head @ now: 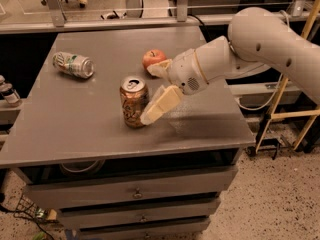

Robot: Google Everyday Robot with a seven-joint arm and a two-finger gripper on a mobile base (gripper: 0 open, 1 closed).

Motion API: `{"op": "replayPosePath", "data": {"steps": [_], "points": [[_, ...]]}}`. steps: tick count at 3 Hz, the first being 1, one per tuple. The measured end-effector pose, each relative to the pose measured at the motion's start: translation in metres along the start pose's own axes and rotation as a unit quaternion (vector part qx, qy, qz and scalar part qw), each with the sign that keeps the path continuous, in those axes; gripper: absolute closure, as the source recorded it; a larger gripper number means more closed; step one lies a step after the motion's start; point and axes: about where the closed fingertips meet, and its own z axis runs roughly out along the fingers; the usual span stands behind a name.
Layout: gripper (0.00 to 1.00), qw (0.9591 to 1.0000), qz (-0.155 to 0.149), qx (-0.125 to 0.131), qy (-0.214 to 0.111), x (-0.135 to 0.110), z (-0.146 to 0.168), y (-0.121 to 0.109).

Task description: Knock orange can over

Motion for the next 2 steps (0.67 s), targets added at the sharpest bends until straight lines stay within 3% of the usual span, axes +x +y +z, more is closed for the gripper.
{"op": "replayPosePath", "data": {"steps": [1, 2], "points": [[0.0, 0.9998, -0.01, -0.009, -0.015, -0.013, 0.009, 0.007], [0.26, 0.9992, -0.02, -0.023, -0.025, -0.026, 0.021, 0.017]]}}
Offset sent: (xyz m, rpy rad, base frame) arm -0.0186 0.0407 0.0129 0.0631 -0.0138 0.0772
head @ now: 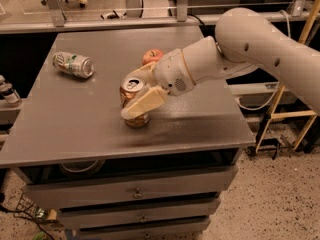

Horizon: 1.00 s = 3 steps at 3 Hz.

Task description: Knock orange can over

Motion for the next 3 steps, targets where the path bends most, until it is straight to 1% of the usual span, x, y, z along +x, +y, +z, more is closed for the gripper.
{"op": "replayPosePath", "data": {"steps": [1, 2, 3], "points": [[0.5, 1.0, -0.005, -0.006, -0.002, -0.006, 0.006, 0.004], [0.81, 0.9999, -0.007, -0.006, -0.013, -0.008, 0.002, 0.006], [1.0, 0.9998, -0.014, 0.003, -0.016, -0.01, -0.011, 0.0]]}}
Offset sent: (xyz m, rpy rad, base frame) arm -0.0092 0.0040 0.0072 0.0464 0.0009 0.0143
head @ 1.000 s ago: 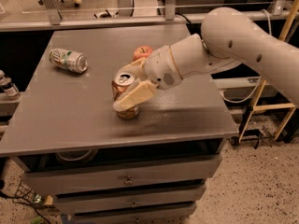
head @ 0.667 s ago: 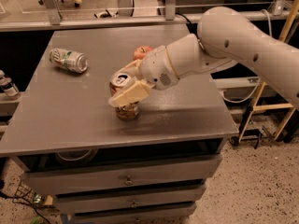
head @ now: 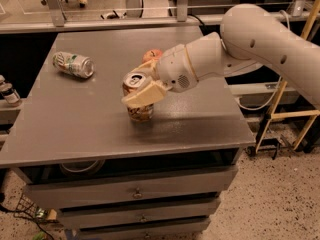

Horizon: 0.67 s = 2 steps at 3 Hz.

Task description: Knock orange can over

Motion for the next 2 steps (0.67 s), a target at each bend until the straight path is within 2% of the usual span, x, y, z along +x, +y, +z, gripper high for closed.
{"op": "replayPosePath", "data": {"steps": [1, 2], "points": [[1.0, 0.9987, -0.031, 0.013, 0.037, -0.004, -0.019, -0.015], [1.0, 0.9825, -0.084, 0.044, 0.16, 0.004, -0.033, -0.032]]}}
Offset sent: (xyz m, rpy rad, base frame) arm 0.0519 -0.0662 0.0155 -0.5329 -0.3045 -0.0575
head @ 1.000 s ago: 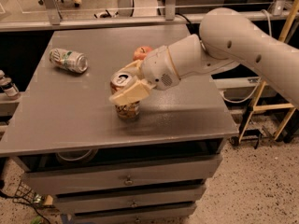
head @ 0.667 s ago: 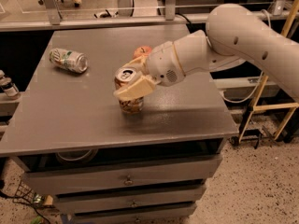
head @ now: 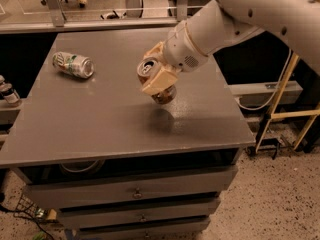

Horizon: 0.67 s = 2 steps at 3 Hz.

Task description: Knock orange can over

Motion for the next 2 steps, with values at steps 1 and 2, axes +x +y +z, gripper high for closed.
{"op": "replayPosePath", "data": {"steps": [1, 2], "points": [[1.0, 0.9943, -0.045, -0.002, 0.097, 0.002, 0.014, 0.011], [1.0, 0.9732, -0.128, -0.021, 0.19, -0.008, 0.044, 0.047]]}}
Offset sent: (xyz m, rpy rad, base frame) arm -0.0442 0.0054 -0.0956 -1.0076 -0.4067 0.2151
